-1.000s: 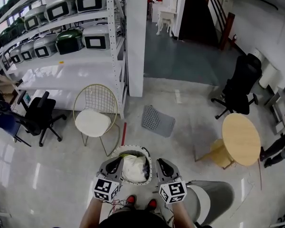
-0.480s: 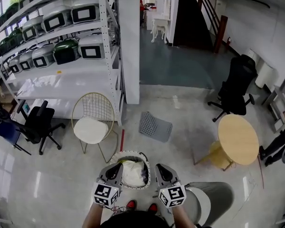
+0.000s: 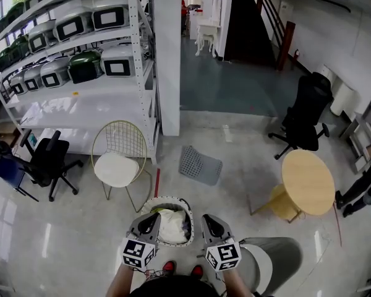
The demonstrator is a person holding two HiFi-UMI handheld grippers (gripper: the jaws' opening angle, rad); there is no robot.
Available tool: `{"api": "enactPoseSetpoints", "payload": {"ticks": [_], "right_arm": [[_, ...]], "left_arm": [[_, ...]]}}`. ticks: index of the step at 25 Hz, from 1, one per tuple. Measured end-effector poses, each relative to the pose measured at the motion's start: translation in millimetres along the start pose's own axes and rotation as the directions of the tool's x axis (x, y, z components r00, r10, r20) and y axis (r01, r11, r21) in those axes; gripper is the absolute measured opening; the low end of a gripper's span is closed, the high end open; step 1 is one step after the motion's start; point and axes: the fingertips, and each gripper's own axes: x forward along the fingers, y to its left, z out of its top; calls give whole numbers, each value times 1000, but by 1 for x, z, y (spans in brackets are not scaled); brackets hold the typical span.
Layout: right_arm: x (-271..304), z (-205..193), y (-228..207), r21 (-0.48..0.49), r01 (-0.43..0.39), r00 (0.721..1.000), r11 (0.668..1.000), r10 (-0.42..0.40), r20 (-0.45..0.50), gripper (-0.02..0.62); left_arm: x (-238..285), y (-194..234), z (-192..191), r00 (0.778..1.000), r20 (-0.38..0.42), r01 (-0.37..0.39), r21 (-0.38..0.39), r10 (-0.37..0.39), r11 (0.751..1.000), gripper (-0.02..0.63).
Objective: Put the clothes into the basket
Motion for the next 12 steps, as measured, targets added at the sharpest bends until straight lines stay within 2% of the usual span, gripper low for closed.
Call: {"api": "enactPoseSetpoints", "payload": {"ticks": [12], "right_arm": [[3,3,0,6,-2,1000,1000,2,3,35]], "left_arm": [[1,2,1,1000,3,1,-6,-1,1000,8]]}}
